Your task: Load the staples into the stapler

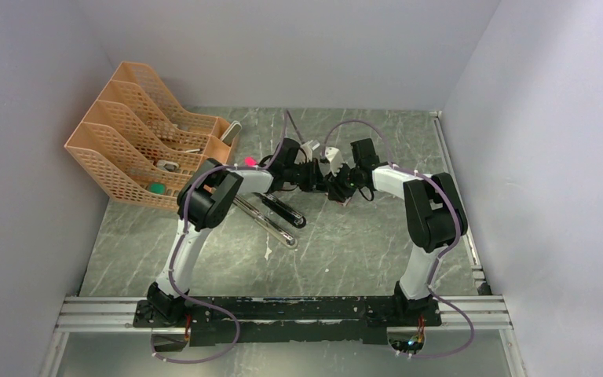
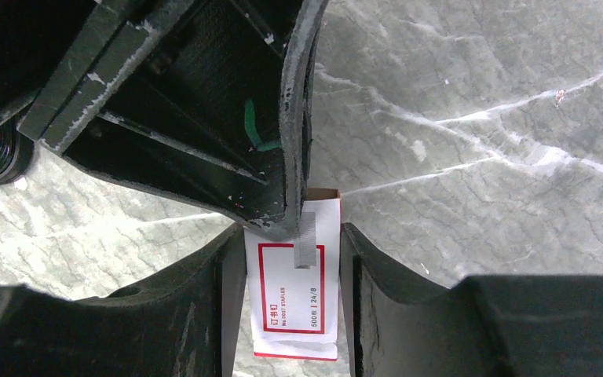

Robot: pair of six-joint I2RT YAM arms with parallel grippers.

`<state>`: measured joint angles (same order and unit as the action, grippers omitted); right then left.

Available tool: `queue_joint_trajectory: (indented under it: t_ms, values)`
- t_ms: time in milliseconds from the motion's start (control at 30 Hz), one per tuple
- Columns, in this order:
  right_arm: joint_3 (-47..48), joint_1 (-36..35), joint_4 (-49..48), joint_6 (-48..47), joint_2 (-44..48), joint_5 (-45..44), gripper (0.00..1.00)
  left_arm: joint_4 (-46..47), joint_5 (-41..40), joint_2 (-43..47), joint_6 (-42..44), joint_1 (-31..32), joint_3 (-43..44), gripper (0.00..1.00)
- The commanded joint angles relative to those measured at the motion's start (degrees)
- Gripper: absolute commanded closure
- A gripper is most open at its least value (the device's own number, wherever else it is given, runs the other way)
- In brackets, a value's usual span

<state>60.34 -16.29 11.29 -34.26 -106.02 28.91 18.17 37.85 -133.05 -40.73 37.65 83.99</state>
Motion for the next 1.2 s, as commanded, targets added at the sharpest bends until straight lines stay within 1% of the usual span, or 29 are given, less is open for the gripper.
queue_joint_trajectory:
  t_ms: [0,133,233,400,500,567,700,833,967,1167]
  values:
    - [-0.37,-1.68,-1.4,0.13,-2.96,1.3,0.55,4.82,7.18,3.22,-2.02,1.87,-0.56,0.93]
    - [-0.98,-1.68,-2.39,0.26,-2.28,1.74,0.56,7.31,8.71,2.73,-2.9,2.14,-1.73,0.9]
    - [-1.08,-1.75,-2.66,0.25,-2.09,2.34,0.57,8.46,9.53,2.67,-3.29,2.37,-1.94,0.85]
    - [-1.64,-1.98,-3.86,0.33,-1.29,2.86,0.58,7.84,10.23,2.5,-2.79,2.77,-1.13,0.75]
    - [-1.88,-2.07,-4.38,0.33,-0.8,3.14,0.59,7.92,10.44,2.14,-2.86,2.99,-1.06,0.72]
    - [-2.04,-2.24,-4.79,0.4,-0.61,3.13,0.59,8.1,10.58,1.95,-2.95,3.1,-1.1,0.71]
    - [-2.56,-2.42,-6.04,0.66,-0.12,2.92,0.59,8.11,10.67,1.66,-2.96,3.49,-1.19,0.73]
    - [-2.51,-2.85,-7.34,1.03,0.26,2.6,0.59,8.57,10.67,1.51,-3.24,3.82,-1.59,0.85]
    - [-2.57,-3.04,-7.56,0.96,0.62,2.43,0.58,8.9,10.68,1.59,-3.42,3.78,-1.95,0.92]
    - [-2.56,-3.1,-5.69,0.28,1.38,2.2,0.53,7.14,9.28,2.57,-2.36,2.85,-2.08,0.93]
